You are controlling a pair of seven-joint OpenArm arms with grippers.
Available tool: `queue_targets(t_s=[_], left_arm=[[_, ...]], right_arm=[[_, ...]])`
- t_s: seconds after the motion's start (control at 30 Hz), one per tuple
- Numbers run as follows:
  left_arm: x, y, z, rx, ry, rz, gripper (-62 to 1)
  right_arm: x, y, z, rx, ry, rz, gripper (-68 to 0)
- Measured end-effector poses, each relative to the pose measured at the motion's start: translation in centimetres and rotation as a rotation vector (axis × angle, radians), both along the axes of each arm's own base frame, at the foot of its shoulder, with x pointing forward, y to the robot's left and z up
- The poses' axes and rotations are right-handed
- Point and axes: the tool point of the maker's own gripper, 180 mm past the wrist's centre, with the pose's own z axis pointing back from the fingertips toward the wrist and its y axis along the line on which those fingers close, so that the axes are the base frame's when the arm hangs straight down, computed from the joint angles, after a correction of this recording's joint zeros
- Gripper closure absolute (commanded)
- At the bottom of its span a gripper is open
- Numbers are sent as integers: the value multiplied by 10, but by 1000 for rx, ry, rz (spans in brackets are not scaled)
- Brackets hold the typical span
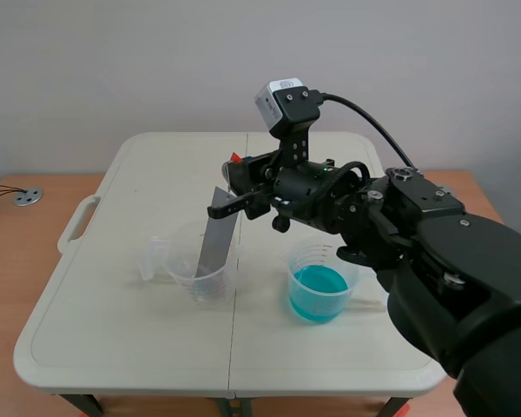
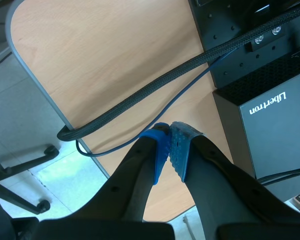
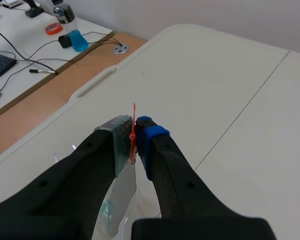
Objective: Hold the metal plate by the orange handle, dip it into the blue solution, take it out and point at it, then put the plate back in the beaker on the left.
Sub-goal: 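Lift the metal plate out of the left beaker, then move the plate over the blue solution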
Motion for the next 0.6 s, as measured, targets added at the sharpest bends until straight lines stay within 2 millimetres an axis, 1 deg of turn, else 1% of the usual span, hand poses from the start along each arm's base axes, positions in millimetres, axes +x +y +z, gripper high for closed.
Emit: queue_targets(t_s=[0.1, 0.3, 0.6], left_arm=[[0, 0, 0, 0, 0, 0, -17], [0, 0, 0, 0, 0, 0, -17], [0, 0, 0, 0, 0, 0, -17]], right_arm=[[-7, 7, 2, 10, -7, 50, -11], [-28, 31, 6, 37, -17, 177, -11], [-44, 43, 12, 62, -35, 283, -11]])
